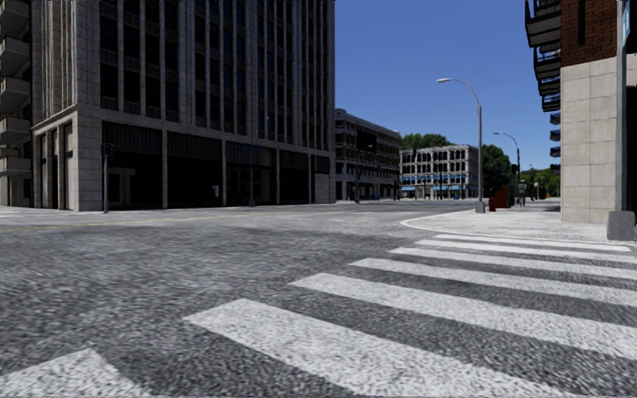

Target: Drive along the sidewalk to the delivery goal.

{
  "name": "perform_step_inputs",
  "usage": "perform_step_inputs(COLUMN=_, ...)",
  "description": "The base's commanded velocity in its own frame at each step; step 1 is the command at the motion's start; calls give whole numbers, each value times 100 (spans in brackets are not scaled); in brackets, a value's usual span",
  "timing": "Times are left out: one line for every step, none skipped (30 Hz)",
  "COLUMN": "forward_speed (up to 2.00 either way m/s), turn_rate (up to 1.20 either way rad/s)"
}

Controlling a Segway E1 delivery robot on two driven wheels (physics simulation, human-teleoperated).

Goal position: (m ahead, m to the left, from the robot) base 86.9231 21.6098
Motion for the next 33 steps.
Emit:
perform_step_inputs(forward_speed=145, turn_rate=-56)
perform_step_inputs(forward_speed=147, turn_rate=-56)
perform_step_inputs(forward_speed=150, turn_rate=-56)
perform_step_inputs(forward_speed=152, turn_rate=-56)
perform_step_inputs(forward_speed=152, turn_rate=-56)
perform_step_inputs(forward_speed=153, turn_rate=-56)
perform_step_inputs(forward_speed=154, turn_rate=-55)
perform_step_inputs(forward_speed=154, turn_rate=-55)
perform_step_inputs(forward_speed=154, turn_rate=-55)
perform_step_inputs(forward_speed=154, turn_rate=-55)
perform_step_inputs(forward_speed=154, turn_rate=-55)
perform_step_inputs(forward_speed=155, turn_rate=-55)
perform_step_inputs(forward_speed=155, turn_rate=-55)
perform_step_inputs(forward_speed=155, turn_rate=-55)
perform_step_inputs(forward_speed=155, turn_rate=-55)
perform_step_inputs(forward_speed=155, turn_rate=-55)
perform_step_inputs(forward_speed=155, turn_rate=-55)
perform_step_inputs(forward_speed=155, turn_rate=-55)
perform_step_inputs(forward_speed=155, turn_rate=-55)
perform_step_inputs(forward_speed=155, turn_rate=-55)
perform_step_inputs(forward_speed=155, turn_rate=-55)
perform_step_inputs(forward_speed=155, turn_rate=-55)
perform_step_inputs(forward_speed=155, turn_rate=-55)
perform_step_inputs(forward_speed=155, turn_rate=-55)
perform_step_inputs(forward_speed=155, turn_rate=-55)
perform_step_inputs(forward_speed=155, turn_rate=-55)
perform_step_inputs(forward_speed=155, turn_rate=-55)
perform_step_inputs(forward_speed=155, turn_rate=-55)
perform_step_inputs(forward_speed=155, turn_rate=-55)
perform_step_inputs(forward_speed=155, turn_rate=-55)
perform_step_inputs(forward_speed=155, turn_rate=-55)
perform_step_inputs(forward_speed=155, turn_rate=-55)
perform_step_inputs(forward_speed=155, turn_rate=-55)
